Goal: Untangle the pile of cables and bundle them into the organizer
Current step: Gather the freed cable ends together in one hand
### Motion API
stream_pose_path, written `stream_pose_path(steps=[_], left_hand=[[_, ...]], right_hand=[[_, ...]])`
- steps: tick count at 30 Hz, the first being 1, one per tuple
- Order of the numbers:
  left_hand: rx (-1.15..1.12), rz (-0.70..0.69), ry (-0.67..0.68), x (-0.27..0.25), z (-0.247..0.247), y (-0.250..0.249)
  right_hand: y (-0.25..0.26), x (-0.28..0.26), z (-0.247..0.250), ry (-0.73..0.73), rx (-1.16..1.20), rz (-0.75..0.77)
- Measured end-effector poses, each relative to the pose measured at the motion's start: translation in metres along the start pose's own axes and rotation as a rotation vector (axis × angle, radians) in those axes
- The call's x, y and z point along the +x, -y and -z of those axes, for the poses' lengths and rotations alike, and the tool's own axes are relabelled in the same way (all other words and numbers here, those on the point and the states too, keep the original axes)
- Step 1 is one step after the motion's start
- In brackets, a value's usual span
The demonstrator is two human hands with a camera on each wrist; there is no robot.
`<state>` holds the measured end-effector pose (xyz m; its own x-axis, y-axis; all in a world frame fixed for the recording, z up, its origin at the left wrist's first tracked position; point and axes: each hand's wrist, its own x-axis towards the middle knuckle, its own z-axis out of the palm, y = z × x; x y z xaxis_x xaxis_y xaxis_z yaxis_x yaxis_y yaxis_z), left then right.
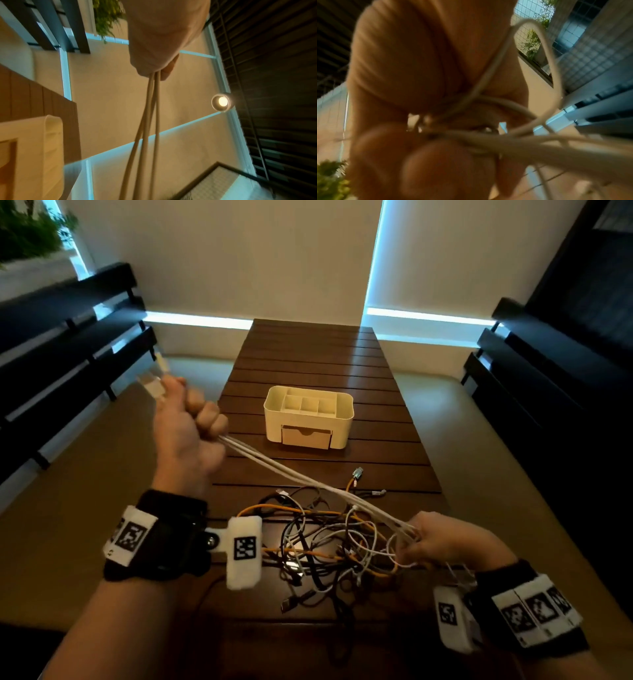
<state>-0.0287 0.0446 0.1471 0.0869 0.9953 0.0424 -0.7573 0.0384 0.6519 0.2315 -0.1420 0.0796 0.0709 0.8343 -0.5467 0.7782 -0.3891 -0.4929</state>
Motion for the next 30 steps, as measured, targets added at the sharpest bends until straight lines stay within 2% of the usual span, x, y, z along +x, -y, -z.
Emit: stream_pose_path(steps=[4, 9, 11, 14, 16, 20, 22, 26, 30], left_hand=[[-0.010, -0.100, -0.072, 0.026, 0.017, -0.024], [0.037, -0.113, -0.173, 0.037, 0.029, -0.010], [0.058, -0.102, -0.232, 0.043, 0.038, -0.006], [0.183, -0.104, -0.264, 0.047, 0.053, -0.002], [0.394, -0.076, -0.159, 0.039, 0.057, 0.004], [0.929, 0.119, 0.258, -0.003, 0.039, 0.033], [0.989, 0.211, 0.428, -0.021, 0.027, 0.052], [0.964, 0.339, 0.685, -0.049, -0.008, 0.076], [1.091, 0.606, 0.995, -0.066, -0.036, 0.088]], right_hand=[[-0.031, -0.004, 0.002, -0.030, 0.044, -0.066], [-0.046, -0.012, 0.016, -0.116, 0.179, -0.056], [-0.048, -0.016, 0.020, -0.127, 0.243, -0.031], [-0.045, -0.022, 0.017, -0.216, 0.484, 0.093], [-0.040, -0.024, 0.015, -0.301, 0.673, 0.177], [-0.025, -0.019, 0.010, -0.336, 0.865, 0.310], [-0.014, -0.016, 0.007, -0.309, 0.843, 0.335], [0.005, -0.012, 0.004, -0.273, 0.779, 0.344], [0.024, -0.008, 0.005, -0.308, 0.732, 0.332]])
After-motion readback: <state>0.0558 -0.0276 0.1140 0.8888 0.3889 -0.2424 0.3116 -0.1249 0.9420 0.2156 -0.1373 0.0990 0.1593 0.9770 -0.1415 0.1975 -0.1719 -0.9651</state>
